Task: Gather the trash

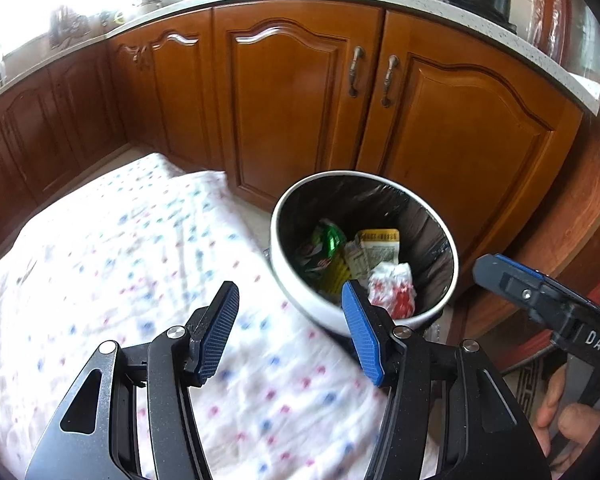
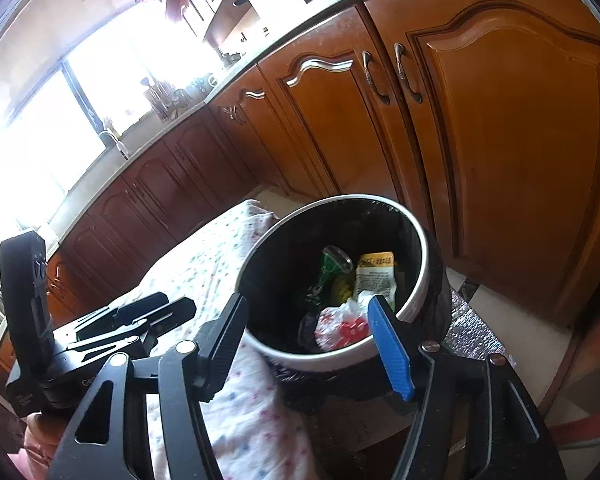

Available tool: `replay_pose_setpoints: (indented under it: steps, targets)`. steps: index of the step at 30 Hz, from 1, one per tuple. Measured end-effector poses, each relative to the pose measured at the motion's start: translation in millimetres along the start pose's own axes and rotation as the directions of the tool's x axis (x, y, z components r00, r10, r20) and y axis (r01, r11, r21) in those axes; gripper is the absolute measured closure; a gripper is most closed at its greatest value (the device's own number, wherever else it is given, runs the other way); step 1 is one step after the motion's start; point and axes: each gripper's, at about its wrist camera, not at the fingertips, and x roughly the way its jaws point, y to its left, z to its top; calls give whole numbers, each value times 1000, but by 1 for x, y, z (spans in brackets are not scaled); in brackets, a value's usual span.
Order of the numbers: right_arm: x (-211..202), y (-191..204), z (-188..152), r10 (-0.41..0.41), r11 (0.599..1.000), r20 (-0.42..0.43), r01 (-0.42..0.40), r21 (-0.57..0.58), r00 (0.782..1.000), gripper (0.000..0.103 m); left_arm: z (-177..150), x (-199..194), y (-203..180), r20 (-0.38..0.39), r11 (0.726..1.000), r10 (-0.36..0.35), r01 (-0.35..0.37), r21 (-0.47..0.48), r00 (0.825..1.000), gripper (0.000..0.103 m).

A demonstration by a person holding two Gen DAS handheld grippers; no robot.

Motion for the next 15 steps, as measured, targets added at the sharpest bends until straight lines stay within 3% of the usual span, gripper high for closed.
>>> replay_pose_setpoints:
  steps: [4, 8, 15]
  targets:
    - [-11, 11, -13, 7, 1000, 20, -7, 4, 1000, 29, -18, -13, 14, 4, 999, 8, -8, -35, 1000, 48]
    - [-22, 23, -31, 14, 1000, 55, -15, 17, 998, 13, -36, -26, 27, 4, 997, 6, -6, -79, 1000, 46]
    - [-33, 47, -61, 19, 1000, 101, -20, 5, 995, 3, -72, -55, 43, 40, 992, 37, -32, -124, 999, 31]
